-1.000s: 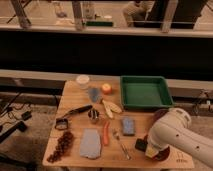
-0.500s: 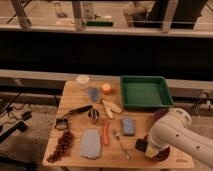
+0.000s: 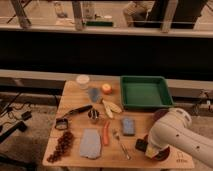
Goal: Wipe red bowl with eraser
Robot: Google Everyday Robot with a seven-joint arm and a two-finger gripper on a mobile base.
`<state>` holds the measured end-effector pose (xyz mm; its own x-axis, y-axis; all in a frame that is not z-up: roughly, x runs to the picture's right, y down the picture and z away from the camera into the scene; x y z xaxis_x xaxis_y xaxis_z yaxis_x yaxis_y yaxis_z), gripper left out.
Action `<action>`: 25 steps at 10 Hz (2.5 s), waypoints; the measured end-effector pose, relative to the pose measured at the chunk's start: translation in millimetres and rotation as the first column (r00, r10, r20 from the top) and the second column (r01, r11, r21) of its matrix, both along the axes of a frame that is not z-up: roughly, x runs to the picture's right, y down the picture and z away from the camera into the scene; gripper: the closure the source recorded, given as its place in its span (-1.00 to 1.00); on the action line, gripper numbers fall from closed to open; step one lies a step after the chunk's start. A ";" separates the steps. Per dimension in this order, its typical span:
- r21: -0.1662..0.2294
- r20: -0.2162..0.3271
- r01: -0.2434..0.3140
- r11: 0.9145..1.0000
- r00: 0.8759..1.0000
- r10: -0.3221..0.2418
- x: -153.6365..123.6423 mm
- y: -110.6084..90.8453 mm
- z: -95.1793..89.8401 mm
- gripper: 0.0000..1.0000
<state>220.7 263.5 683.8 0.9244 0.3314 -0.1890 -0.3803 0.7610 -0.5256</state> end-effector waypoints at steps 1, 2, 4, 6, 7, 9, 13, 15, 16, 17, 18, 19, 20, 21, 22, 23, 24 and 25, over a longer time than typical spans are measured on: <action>0.000 0.000 0.000 1.000 1.000 0.000 0.0 0.1 0.0 0.79; -0.010 -0.003 -0.001 1.000 1.000 0.001 1.3 2.8 1.0 0.79; -0.023 -0.011 0.002 1.000 1.000 -0.002 5.7 10.3 6.7 0.79; -0.030 -0.034 -0.004 1.000 0.999 0.003 18.6 11.7 5.7 0.79; -0.031 -0.044 -0.008 0.999 0.999 0.006 25.9 11.5 5.7 0.79; -0.025 -0.067 -0.025 0.999 0.997 0.023 44.0 8.5 3.6 0.79; -0.013 -0.087 -0.052 0.999 0.995 0.051 54.5 0.5 3.6 0.79; -0.011 -0.082 -0.046 0.999 0.996 0.045 43.1 -3.6 9.8 0.79; -0.008 -0.070 -0.034 0.999 0.997 0.033 28.1 -5.7 14.3 0.79; -0.005 -0.056 -0.019 1.000 0.998 0.018 11.1 -7.4 18.3 0.79; -0.001 -0.044 -0.005 1.000 0.999 0.005 -3.9 -9.5 21.1 0.79; 0.002 -0.029 0.011 1.000 1.000 -0.011 -20.0 -11.1 23.3 0.79; 0.006 -0.010 0.038 0.999 0.999 -0.038 -40.0 -12.8 24.5 0.79; 0.008 0.002 0.055 0.998 0.998 -0.055 -50.4 -12.2 24.2 0.79; 0.006 0.015 0.076 0.997 0.997 -0.076 -59.5 -8.5 21.7 0.79; 0.003 0.019 0.087 0.996 0.996 -0.087 -61.4 -5.0 18.6 0.79; -0.002 0.019 0.098 0.995 0.995 -0.098 -58.5 1.5 13.0 0.79; -0.004 0.021 0.105 0.994 0.994 -0.105 -52.1 7.8 6.6 0.79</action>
